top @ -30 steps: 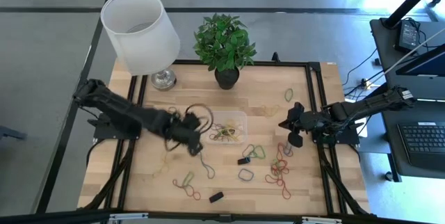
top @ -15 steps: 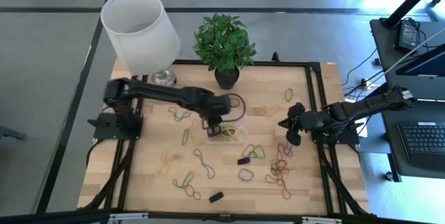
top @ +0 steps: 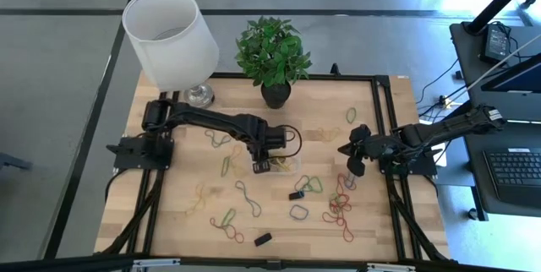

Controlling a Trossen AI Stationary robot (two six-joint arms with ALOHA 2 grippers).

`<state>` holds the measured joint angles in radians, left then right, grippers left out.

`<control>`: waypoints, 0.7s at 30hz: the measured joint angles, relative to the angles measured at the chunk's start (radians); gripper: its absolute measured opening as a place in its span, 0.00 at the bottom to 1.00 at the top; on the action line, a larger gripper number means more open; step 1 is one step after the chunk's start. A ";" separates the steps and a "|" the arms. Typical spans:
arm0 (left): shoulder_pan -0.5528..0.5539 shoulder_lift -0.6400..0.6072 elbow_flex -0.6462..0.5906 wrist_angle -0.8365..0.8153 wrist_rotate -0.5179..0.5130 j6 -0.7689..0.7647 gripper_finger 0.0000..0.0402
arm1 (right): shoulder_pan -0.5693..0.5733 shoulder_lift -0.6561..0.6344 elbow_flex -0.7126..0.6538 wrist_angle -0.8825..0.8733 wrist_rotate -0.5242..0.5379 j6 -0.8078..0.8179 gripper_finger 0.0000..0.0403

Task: Pick and place rubber bands into bin
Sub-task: Put the bottom left black rubber band into the transparent container, then put the top yellow rubber band into the transparent container

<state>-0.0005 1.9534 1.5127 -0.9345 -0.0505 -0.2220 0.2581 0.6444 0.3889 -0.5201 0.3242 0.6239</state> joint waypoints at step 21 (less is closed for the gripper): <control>-0.033 -0.171 0.126 -0.441 -0.049 -0.082 0.23 | 0.000 0.010 0.000 0.042 -0.003 0.002 0.04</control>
<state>-0.0334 1.7829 1.6388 -1.3750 -0.0999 -0.3037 0.2584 0.6540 0.3891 -0.4785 0.3212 0.6258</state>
